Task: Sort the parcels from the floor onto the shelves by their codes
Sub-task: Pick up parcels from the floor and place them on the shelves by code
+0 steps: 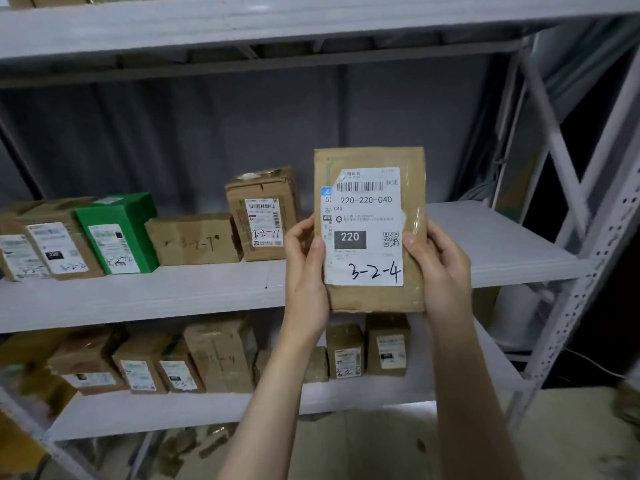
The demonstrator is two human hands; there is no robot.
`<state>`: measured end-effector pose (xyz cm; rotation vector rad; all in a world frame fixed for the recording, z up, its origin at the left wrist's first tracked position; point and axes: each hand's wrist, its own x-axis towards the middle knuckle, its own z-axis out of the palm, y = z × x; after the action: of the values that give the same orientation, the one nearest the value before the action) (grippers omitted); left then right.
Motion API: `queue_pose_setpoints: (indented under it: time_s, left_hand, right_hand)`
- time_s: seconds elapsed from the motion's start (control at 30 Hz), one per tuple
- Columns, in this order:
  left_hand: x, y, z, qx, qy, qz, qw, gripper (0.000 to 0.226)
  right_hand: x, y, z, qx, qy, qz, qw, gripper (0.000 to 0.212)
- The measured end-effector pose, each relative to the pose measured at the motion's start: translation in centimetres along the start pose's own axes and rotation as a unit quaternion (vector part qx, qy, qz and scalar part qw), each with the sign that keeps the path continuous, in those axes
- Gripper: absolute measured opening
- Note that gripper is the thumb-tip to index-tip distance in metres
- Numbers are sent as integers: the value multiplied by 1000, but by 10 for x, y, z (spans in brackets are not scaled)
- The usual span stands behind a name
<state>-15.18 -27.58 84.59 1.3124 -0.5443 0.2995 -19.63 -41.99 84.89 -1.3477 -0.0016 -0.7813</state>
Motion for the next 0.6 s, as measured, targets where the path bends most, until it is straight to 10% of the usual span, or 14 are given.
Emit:
queue_pose_setpoints:
  time_s: [0.6]
  left_hand:
    - [108,-107,-12,-16,-29,-62,998,30]
  right_hand:
    - [95,104,35,-42,65,-4,997,48]
